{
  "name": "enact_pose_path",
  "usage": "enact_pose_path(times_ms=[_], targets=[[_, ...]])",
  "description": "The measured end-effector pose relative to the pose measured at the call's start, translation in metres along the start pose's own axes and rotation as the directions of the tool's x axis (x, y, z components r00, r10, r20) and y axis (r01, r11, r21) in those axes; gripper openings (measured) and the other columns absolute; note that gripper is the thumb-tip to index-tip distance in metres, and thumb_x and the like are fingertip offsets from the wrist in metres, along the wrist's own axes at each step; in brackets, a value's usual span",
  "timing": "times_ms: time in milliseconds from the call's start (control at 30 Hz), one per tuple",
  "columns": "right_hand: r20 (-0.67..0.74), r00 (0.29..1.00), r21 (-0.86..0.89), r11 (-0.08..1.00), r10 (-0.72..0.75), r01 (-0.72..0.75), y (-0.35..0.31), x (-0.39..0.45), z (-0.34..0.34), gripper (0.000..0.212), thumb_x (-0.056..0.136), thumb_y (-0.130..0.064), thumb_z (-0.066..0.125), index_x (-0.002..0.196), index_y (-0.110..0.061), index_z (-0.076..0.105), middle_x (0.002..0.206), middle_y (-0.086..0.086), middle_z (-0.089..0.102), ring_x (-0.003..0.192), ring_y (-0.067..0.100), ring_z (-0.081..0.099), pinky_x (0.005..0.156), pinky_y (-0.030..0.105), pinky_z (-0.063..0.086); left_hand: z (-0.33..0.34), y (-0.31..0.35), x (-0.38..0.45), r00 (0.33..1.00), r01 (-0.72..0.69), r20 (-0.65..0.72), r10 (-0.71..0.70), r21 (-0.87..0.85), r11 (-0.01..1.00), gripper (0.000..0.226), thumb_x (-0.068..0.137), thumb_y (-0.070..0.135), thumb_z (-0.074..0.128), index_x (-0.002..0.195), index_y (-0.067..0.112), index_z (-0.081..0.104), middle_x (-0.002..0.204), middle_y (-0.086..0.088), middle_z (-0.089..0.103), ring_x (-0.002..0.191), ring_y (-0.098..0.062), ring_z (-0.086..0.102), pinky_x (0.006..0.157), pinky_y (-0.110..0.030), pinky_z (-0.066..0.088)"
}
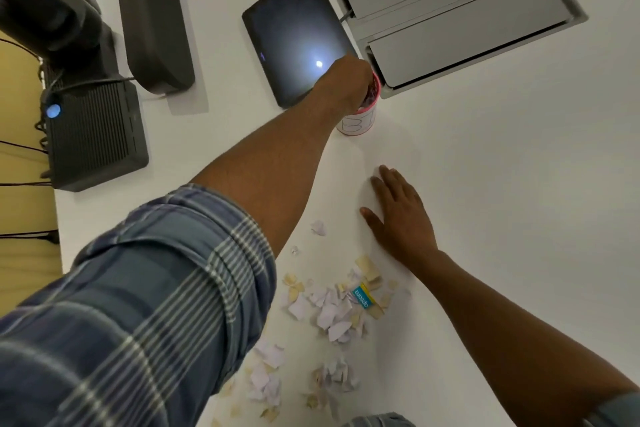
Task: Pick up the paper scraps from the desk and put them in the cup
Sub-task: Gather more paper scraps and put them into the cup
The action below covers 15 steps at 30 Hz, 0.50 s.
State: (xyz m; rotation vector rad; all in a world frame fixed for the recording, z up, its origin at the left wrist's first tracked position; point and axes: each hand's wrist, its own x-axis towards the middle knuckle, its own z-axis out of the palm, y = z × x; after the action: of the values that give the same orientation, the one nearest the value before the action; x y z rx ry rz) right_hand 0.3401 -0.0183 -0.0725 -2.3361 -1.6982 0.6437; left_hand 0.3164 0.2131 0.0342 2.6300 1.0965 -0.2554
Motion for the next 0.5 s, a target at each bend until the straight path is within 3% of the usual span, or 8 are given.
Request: enact_pose_path(times_ms=[267,400,500], targets=[[-0.031,0.999,-0.041,0.999,-0.019,0.017,0.002,-0.001,0.006,0.064,0.097,-0.055,0.031,0.15,-0.019,0.023,0.16,0.0,0.016,0.147,0.018,0.012,0.116,0.032,0.008,-0.033,-0.004,-0.001,0.991,-0.08,0.108,0.077,0.025,0.996,0.035,0.08,0.021,0.067,0.113,0.009,0.064,0.105,-0.013,0.067,0.091,-0.027,0.064,0.069,-0.032,0.051],[-0.031,0.999,-0.035,0.999,-0.014,0.013,0.002,-0.001,0.005,0.065,0.097,-0.055,0.032,0.15,-0.02,0.023,0.16,-0.001,0.016,0.147,0.017,0.011,0.116,0.032,0.008,-0.041,-0.008,-0.009,0.997,-0.062,0.041,0.062,-0.017,0.998,0.041,0.081,0.016,0.07,0.121,0.013,0.061,0.117,-0.012,0.065,0.103,-0.028,0.062,0.086,-0.037,0.052],[-0.033,0.999,-0.022,1.0,-0.016,0.015,0.003,-0.001,0.005,0.065,0.097,-0.055,0.033,0.15,-0.02,0.023,0.16,-0.001,0.016,0.147,0.017,0.011,0.116,0.031,0.008,-0.036,-0.007,-0.014,0.998,-0.064,-0.029,0.064,0.021,0.998,0.033,0.084,0.01,0.065,0.117,0.011,0.064,0.116,-0.013,0.064,0.105,-0.027,0.06,0.087,-0.035,0.05]])
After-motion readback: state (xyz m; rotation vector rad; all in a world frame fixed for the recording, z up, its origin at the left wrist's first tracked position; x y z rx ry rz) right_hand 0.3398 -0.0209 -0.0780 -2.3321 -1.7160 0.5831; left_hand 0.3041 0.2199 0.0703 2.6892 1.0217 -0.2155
